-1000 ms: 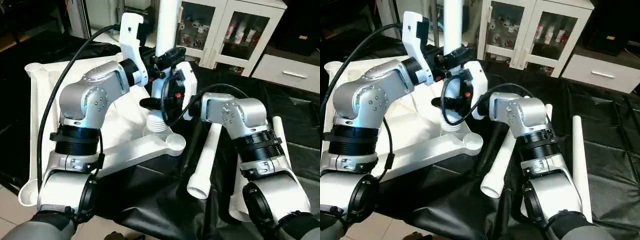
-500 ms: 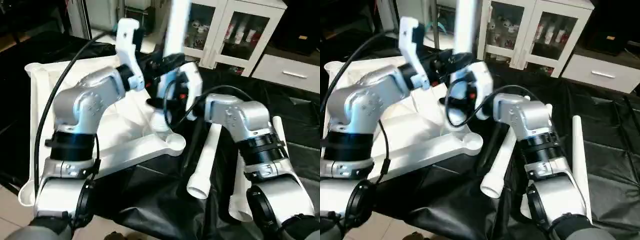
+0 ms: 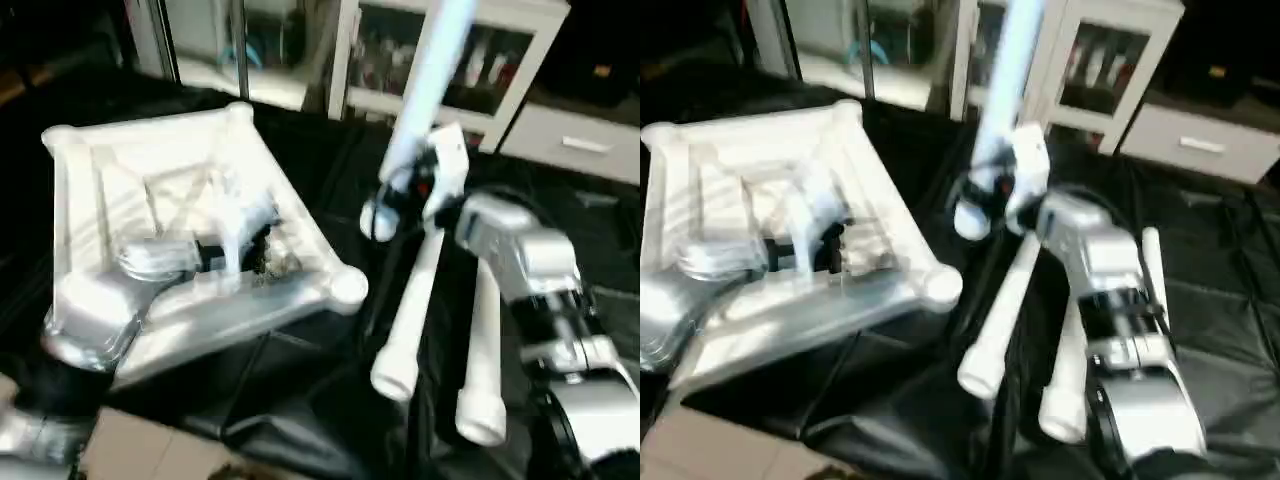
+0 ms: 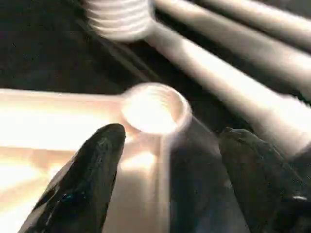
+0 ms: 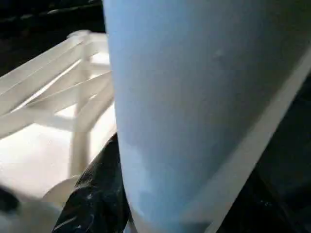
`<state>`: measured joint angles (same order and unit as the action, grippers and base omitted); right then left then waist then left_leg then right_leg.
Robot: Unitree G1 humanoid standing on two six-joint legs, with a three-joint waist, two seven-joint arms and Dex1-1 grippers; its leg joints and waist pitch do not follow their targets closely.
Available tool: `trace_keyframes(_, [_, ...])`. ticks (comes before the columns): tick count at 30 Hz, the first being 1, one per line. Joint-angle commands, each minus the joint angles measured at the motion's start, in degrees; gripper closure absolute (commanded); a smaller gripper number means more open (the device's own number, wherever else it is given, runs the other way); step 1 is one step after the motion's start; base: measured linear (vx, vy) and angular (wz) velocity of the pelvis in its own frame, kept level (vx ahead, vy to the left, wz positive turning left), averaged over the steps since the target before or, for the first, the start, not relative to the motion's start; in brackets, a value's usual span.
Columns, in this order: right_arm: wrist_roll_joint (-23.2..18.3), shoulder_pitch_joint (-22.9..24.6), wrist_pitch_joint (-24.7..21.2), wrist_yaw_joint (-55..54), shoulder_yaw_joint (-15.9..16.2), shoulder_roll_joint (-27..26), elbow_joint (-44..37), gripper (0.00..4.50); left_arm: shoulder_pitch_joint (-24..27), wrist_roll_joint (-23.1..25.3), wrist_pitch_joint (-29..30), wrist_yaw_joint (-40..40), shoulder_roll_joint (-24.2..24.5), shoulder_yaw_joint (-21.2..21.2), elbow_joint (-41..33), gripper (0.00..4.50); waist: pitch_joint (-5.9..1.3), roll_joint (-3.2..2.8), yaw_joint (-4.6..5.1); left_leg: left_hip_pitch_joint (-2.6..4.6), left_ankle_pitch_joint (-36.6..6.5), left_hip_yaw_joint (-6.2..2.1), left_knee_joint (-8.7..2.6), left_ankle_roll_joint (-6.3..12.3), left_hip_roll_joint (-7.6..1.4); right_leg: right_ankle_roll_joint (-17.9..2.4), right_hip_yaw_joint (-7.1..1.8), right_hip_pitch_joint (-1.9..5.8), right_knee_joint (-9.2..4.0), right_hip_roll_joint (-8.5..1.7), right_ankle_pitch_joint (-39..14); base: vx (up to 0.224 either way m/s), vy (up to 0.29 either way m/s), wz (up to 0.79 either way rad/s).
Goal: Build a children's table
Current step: Insert table leg to table base
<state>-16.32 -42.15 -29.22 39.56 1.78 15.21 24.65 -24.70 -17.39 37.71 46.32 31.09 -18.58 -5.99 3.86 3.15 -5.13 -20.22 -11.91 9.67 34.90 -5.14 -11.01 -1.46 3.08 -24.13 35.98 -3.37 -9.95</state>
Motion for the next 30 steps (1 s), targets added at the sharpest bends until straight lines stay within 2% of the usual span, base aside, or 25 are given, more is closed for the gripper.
trace_keyframes(1, [-0.28,0.16,1.16,1.81,0.6,0.84,-3.6,2.59,-0.55,2.13,-1.18,-1.02,0.03,-1.0,0.59,0.95,-4.23,-1.25,0.08,0.17,-5.81,-0.15,-4.29,-1.52,-1.65,-11.65,-2.72,3.91,-3.31,-3.89,-5.34,0.0,0.0,0.0])
trace_keyframes(3, [-0.69,0.66,1.54,3.58,1.52,1.27,-5.03,2.59,-0.12,3.23,-1.9,-2.0,-0.69,-1.98,3.11,0.95,-3.95,-1.11,0.1,0.25,-8.3,-0.19,-4.43,-1.68,-1.63,-10.78,-2.79,3.77,-3.78,-3.93,-9.44,0.0,0.0,0.0])
trace_keyframes(5, [-0.86,0.99,1.51,4.56,2.03,1.46,-5.75,2.59,0.32,3.52,-2.26,-2.21,-1.5,-2.13,4.21,0.95,-4.03,-1.16,0.04,0.39,-8.88,-0.26,-4.43,-2.0,-1.66,-9.98,-2.81,3.78,-3.96,-4.04,-11.81,0.0,0.0,0.0])
trace_keyframes(8, [-0.95,1.64,1.25,5.33,2.26,1.47,-6.86,2.59,0.77,5.21,-2.89,-2.68,-1.67,-3.27,5.44,0.95,-4.12,-1.1,0.04,0.3,-7.89,-0.32,-4.41,-1.76,-1.71,-10.3,-2.79,3.71,-3.84,-3.96,-10.1,0.0,0.0,0.0])
trace_keyframes(10, [-1.25,2.43,1.17,6.88,2.98,1.4,-8.15,2.59,0.86,8.05,-3.55,-3.91,-1.58,-4.55,8.24,0.95,-4.32,-1.01,0.09,0.24,-6.64,-0.3,-4.27,-1.17,-1.61,-10.48,-2.78,3.82,-3.61,-3.87,-7.95,0.0,0.0,0.0])
trace_keyframes(12, [-1.33,2.85,1.11,7.51,3.36,1.46,-8.72,2.59,1.1,8.12,-2.84,-3.81,-1.44,-4.75,8.39,0.95,-4.37,-1.04,0.02,0.2,-5.9,-0.33,-4.25,-0.89,-1.66,-10.73,-2.8,3.85,-3.46,-3.93,-6.9,0.0,0.0,0.0])
trace_keyframes(13, [-1.24,3.59,1.15,8.04,3.76,1.57,-9.57,2.59,1.67,7.54,-1.82,-3.47,-1.4,-4.59,7.87,1.23,-4.33,-1.02,-0.04,0.22,-5.4,-0.32,-4.26,-0.87,-1.75,-11.28,-2.79,3.84,-3.31,-3.98,-5.94,0.0,0.0,0.0])
trace_keyframes(15, [-1.16,4.0,1.25,8.13,3.88,1.6,-9.9,2.59,2.02,7.15,-1.03,-3.25,-1.31,-4.53,7.37,1.3,-4.32,-1.01,0.01,0.28,-5.77,-0.31,-4.26,-0.88,-1.77,-11.71,-2.76,3.82,-3.36,-4.0,-6.04,0.0,0.0,0.0])
trace_keyframes(16, [-1.15,4.55,1.34,8.21,3.93,1.65,-10.3,2.59,2.47,7.22,-0.63,-3.17,-1.11,-4.59,6.89,1.3,-4.24,-0.73,0.08,0.23,-6.13,-0.24,-4.28,-0.83,-1.72,-11.67,-2.76,3.8,-3.49,-3.95,-6.65,0.0,0.0,0.0])
trace_keyframes(17, [-1.2,4.9,1.32,8.24,3.88,1.62,-10.46,2.59,2.71,7.44,-0.23,-3.11,-0.88,-4.66,6.74,1.5,-4.22,-0.81,0.03,0.25,-6.53,-0.27,-4.29,-0.84,-1.78,-11.67,-2.79,3.81,-3.5,-4.08,-7.62,0.0,0.0,0.0])
trace_keyframes(18, [-1.27,5.41,1.32,8.28,3.87,1.63,-10.87,2.59,3.08,7.77,-0.19,-3.14,-0.61,-4.79,6.47,1.5,-4.18,-0.64,0.02,0.19,-6.59,-0.29,-4.31,-0.78,-1.76,-11.43,-2.79,3.84,-3.56,-4.11,-8.57,0.0,0.0,0.0])
trace_keyframes(19, [-1.33,5.81,1.31,8.32,3.89,1.61,-11.17,2.59,3.36,7.9,-0.08,-3.42,-0.57,-4.57,6.41,1.74,-4.11,-0.64,0.02,0.22,-6.9,-0.25,-4.32,-0.75,-1.75,-11.1,-2.83,3.75,-3.75,-4.12,-9.67,0.0,0.0,0.0])
trace_keyframes(21, [-1.26,6.29,1.37,8.55,4.12,1.53,-11.37,2.59,3.72,8.06,0.2,-3.4,-0.52,-4.1,6.22,1.76,-4.08,-0.73,-0.02,0.26,-7.2,-0.3,-4.38,-0.8,-1.78,-10.66,-2.81,3.69,-3.87,-4.12,-10.66,0.0,0.0,0.0])
trace_keyframes(25, [-0.97,7.06,1.5,8.98,4.78,1.5,-11.7,2.59,5.04,7.69,2.07,-2.62,0.68,-4.03,3.95,2.21,-4.05,-0.66,0.17,0.15,-7.4,-0.37,-4.41,-0.82,-1.78,-10.2,-2.8,3.68,-3.9,-4.15,-11.89,0.0,0.0,0.0])
trace_keyframes(30, [-0.5,7.06,1.79,9.11,5.29,1.55,-11.48,2.59,5.29,7.66,5.4,-1.56,2.57,-4.53,1.42,2.53,-4.02,-0.69,0.06,0.22,-7.13,-0.36,-4.43,-0.71,-1.77,-10.2,-2.76,3.53,-3.87,-4.01,-11.78,0.0,0.0,0.0])
